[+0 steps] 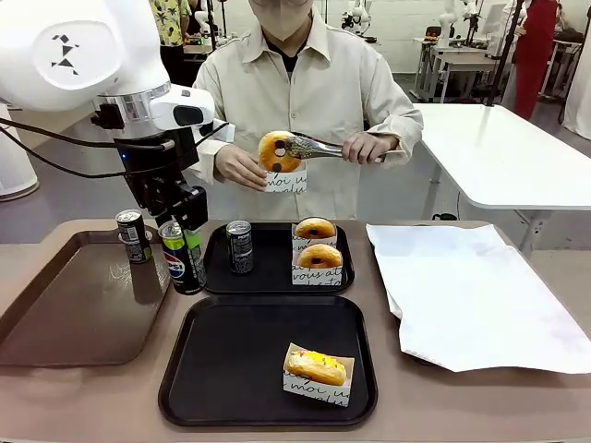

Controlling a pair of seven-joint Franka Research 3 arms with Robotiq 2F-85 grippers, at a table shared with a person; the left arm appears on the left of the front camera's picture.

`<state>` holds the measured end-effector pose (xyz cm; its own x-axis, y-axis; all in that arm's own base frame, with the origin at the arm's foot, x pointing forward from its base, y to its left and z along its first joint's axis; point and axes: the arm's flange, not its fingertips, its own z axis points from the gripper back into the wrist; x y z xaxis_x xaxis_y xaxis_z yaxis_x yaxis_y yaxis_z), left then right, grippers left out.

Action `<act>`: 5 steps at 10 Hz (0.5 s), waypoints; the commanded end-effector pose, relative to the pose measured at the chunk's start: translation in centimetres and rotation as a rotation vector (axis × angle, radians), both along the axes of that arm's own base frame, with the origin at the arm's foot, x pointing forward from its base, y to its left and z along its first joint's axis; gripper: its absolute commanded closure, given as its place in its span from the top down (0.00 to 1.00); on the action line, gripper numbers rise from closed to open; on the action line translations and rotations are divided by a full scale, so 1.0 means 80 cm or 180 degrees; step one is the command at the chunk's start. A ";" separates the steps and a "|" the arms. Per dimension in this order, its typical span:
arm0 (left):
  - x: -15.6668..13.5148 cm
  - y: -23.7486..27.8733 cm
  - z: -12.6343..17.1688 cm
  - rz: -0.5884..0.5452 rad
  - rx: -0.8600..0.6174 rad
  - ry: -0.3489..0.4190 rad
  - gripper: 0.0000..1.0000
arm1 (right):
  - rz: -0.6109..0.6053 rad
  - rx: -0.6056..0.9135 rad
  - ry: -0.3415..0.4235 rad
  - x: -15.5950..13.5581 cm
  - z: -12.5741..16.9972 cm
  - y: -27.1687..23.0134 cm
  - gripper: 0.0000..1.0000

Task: Set up donuts and drinks on trays.
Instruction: Pick up one Pepsi coke from the Handle tray and place it on the Flat Tray without a Pepsi coke.

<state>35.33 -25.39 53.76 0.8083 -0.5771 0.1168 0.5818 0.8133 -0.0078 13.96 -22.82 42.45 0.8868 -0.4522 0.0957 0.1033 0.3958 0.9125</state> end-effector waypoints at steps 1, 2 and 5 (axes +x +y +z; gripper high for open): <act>0.001 -0.003 -0.004 -0.0011 0.0011 0.0019 0.58 | 0.0004 0.0045 -0.0102 -0.001 0.000 0.000 1.00; 0.017 -0.019 -0.024 0.0090 -0.0001 0.0064 0.58 | 0.0004 0.0045 -0.0102 -0.001 0.000 0.000 1.00; 0.029 -0.051 -0.064 0.0064 -0.0210 -0.0098 0.58 | 0.0004 0.0045 -0.0102 -0.001 0.000 0.000 1.00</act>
